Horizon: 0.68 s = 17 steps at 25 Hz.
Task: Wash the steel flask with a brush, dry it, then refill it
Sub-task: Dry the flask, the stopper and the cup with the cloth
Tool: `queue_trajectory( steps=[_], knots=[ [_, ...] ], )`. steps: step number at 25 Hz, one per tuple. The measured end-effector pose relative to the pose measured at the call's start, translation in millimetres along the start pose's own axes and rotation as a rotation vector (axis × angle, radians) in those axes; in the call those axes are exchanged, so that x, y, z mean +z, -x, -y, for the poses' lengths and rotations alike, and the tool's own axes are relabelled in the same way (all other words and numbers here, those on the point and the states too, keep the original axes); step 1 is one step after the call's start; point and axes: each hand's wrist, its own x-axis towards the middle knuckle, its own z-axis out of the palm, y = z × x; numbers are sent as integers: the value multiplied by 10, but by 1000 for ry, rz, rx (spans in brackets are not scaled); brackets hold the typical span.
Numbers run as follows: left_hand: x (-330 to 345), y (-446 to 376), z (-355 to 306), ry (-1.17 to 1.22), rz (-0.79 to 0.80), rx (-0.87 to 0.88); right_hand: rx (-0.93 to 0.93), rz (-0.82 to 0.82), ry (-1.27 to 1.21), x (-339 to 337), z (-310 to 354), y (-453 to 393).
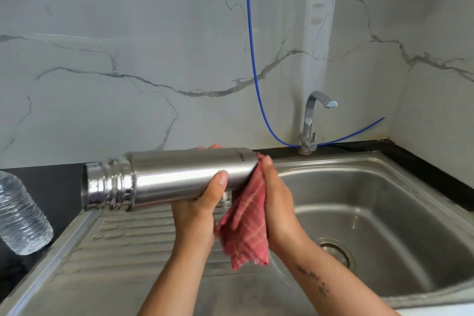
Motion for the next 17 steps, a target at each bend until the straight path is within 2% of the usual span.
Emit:
queue_trajectory(
  steps=[3, 6, 7, 10, 12, 17],
  knots=[
    [-31, -87, -46, 85, -87, -5, -138, 81, 139, 111, -206, 118],
    [-8, -65, -58, 88, -23, -87, -220, 51, 114, 59, -98, 126],
    [3, -35, -52, 82, 5, -92, -187, 27, 80, 17, 0, 102],
    [30, 42, -29, 2, 62, -40, 125, -76, -22, -97, 177, -13],
    [24, 33, -37, -49, 34, 31, 192, -38, 65, -64, 147, -5],
    [-28, -69, -85, -79, -28, 25, -222, -4, 398, 33, -140, 80]
  ],
)
